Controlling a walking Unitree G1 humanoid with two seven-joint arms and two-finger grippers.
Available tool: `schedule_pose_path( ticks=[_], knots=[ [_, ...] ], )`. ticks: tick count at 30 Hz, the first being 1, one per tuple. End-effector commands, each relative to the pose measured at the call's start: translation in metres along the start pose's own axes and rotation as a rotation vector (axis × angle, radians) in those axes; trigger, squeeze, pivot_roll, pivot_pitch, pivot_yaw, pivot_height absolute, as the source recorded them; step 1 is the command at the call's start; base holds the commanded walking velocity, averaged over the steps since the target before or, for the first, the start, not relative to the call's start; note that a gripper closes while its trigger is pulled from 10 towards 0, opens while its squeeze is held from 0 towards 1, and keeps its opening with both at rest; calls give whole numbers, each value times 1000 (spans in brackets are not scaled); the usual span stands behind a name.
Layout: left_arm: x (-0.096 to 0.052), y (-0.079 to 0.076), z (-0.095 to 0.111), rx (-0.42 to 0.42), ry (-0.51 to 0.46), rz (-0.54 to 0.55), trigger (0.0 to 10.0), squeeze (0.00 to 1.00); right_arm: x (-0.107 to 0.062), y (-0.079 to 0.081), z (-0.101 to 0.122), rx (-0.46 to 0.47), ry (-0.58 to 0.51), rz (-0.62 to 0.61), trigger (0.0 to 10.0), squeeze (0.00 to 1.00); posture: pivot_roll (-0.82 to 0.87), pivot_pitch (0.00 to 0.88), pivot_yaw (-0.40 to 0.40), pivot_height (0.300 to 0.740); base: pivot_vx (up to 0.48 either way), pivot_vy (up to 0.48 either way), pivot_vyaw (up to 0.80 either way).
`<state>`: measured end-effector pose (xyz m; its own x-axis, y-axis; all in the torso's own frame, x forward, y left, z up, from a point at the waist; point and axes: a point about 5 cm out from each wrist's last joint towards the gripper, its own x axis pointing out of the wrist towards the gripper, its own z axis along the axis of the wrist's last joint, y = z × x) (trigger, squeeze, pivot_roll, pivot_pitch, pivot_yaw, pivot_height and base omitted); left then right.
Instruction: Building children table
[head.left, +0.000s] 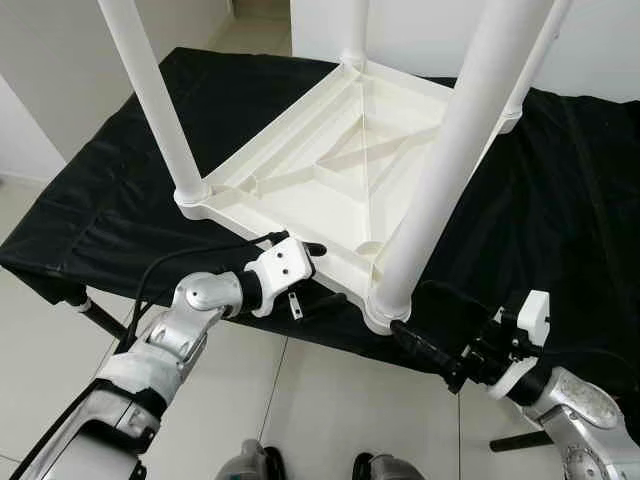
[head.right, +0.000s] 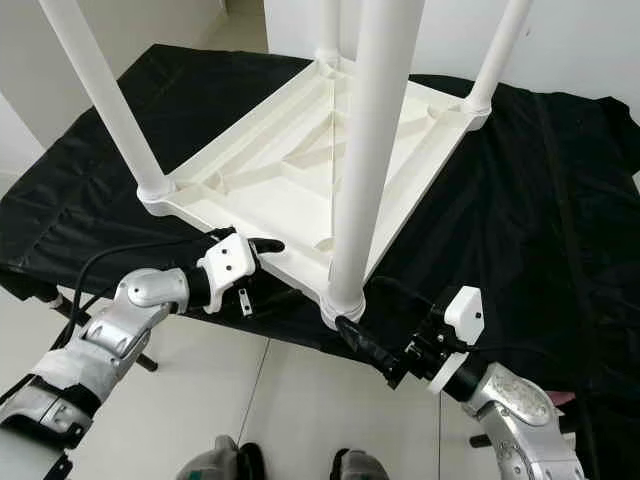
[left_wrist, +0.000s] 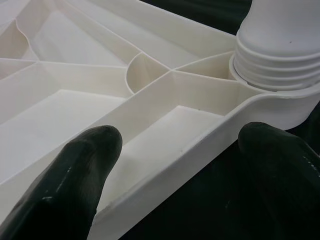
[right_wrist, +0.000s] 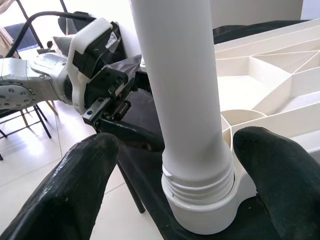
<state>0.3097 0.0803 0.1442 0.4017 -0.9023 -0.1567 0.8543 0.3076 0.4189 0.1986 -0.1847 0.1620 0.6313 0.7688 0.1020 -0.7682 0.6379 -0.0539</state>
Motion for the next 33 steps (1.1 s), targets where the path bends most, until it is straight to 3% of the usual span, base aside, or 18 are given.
schedule_pose_path(
  ticks=[1,6,12,13,14,15,16,18,19,20,21,22,33],
  knots=[
    [2,-8,-7,-1,52,-145,10000,0,-2,1,2,-4,-2,0,10000,0,-178,141,94,740,0,0,0],
    [3,-8,-9,12,72,-174,10000,0,-2,2,2,1,-8,-8,10000,0,-182,139,106,740,0,0,0],
    [2,-10,-14,32,117,-285,10000,0,-2,3,2,7,-30,-33,10000,0,-187,134,133,740,0,0,0],
    [2,-11,-14,29,122,-303,6275,0,-2,4,3,8,-33,-35,10000,0,-189,136,137,740,0,0,0],
    [0,-11,-15,29,129,-334,5647,0,-2,5,3,10,-37,-39,10000,0,-193,137,149,740,0,0,0],
    [0,-11,-15,29,129,-334,5647,0,-2,5,3,10,-37,-39,10000,0,-193,137,149,740,0,0,0],
    [-1,-12,-16,28,140,-357,4510,0,-3,6,3,11,-41,-46,10000,0,-199,139,161,740,0,0,0],
    [-2,-12,-17,29,147,-371,4510,0,-3,7,3,13,-43,-51,10000,0,-199,139,161,740,0,0,0],
    [-3,-13,-18,24,150,-387,2627,0,-4,7,3,13,-46,-59,10000,0,-204,141,166,740,0,0,0],
    [-3,-13,-18,24,150,-387,2627,0,-4,7,3,13,-46,-59,10000,0,-204,141,166,740,0,0,0],
    [-4,-13,-19,16,153,-406,745,0,-5,8,2,15,-47,-65,10000,0,-205,142,168,740,0,0,0],
    [-4,-15,-20,10,156,-423,0,0,-5,9,2,16,-46,-69,10000,0,-207,142,169,740,0,0,0],
    [-11,-23,-26,-20,175,-485,0,0,-8,10,1,12,-41,-83,10000,0,-217,137,167,740,0,0,0]
  ],
)
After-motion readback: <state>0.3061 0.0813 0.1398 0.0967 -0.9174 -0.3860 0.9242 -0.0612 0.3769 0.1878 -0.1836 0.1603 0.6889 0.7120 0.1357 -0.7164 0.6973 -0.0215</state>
